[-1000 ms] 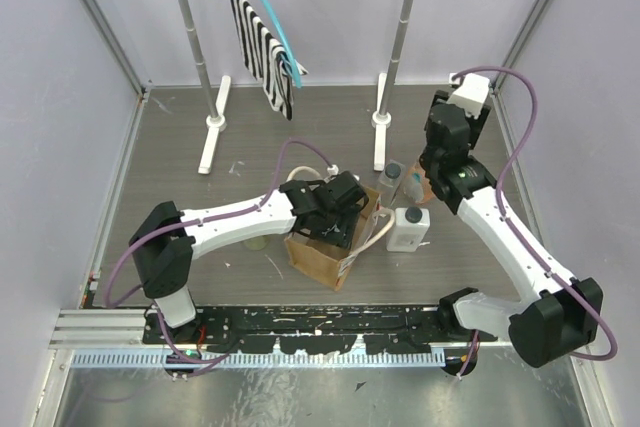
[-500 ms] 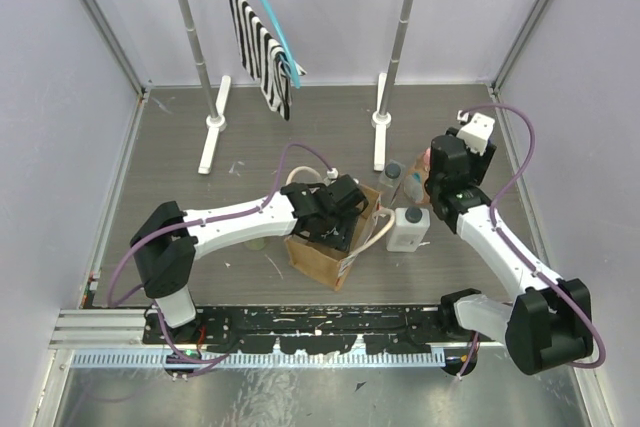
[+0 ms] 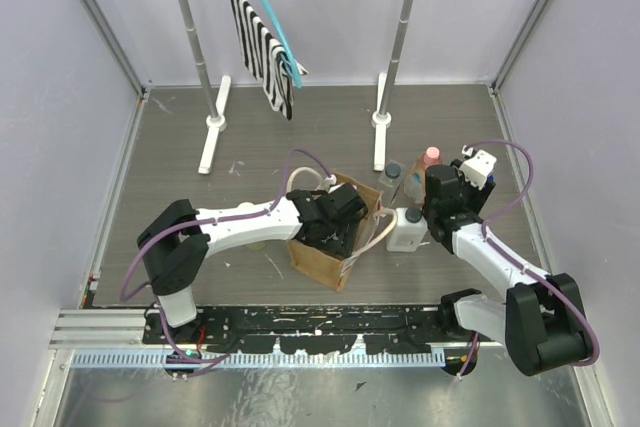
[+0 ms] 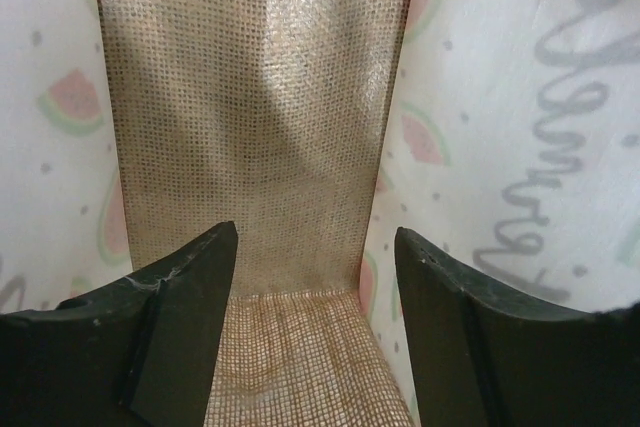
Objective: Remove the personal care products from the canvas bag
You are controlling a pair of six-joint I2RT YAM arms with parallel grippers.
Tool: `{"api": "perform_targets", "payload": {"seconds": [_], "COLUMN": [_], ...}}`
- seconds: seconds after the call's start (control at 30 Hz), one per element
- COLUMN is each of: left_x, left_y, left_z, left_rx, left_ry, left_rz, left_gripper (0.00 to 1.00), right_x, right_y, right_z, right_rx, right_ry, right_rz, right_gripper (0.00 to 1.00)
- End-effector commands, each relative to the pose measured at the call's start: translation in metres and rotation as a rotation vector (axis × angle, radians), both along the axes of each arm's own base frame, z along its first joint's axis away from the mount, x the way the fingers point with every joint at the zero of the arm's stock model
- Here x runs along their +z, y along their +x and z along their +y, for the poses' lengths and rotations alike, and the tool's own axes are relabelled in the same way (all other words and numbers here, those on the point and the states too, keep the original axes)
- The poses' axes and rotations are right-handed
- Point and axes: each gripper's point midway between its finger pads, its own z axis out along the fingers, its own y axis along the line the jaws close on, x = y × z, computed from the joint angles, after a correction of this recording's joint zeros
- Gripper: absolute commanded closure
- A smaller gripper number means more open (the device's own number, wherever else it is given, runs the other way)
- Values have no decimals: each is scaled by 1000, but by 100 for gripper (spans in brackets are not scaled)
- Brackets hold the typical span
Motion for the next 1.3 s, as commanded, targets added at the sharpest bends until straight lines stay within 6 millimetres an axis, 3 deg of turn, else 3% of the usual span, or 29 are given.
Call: {"api": "perform_targets", "payload": {"seconds": [0.0, 0.13, 0.23, 0.57, 0.7, 0.83, 1.03, 1.1, 1.17, 1.2, 1.27], "left_x": [2, 5, 4, 1, 0, -1, -1, -1, -1, -2, -1], "left_y": [8, 9, 8, 7, 7, 7, 8, 8, 8, 8, 9], "left_z": [-7, -8, -9, -5, -4, -4, -5, -5, -5, -4, -4], "left_rx": [35, 34, 33, 41, 44, 47, 49, 49, 50, 49, 50], "left_ry": [-41, -49, -48, -29, -25, -24, -24, -23, -22, -20, -19], "left_rz": [-48, -54, -50, -44, -43, -41, -42, -43, -45, -45, -46], "left_gripper": [28, 27, 27, 27, 28, 28, 29, 29, 29, 29, 29], "right_x": [22, 8, 2, -10, -13, -13, -12, -12, -11, -11, -11], "right_y": [2, -7, -11, -14, -14, -14, -13, -11, -11, -11, -12], "right_z": [-10, -14, -16, -13, -11, -11, -3, -1, 2, 3, 5], "right_rx": [-128, -155, -167, -136, -127, -128, -96, -80, -67, -63, -61], "right_ry": [40, 26, 22, 36, 39, 36, 39, 38, 37, 37, 28], "right_rz": [-205, -185, -177, -157, -133, -118, -121, -127, -133, -135, -138], "right_gripper": [99, 97, 86, 84, 71, 50, 41, 47, 75, 81, 82]}}
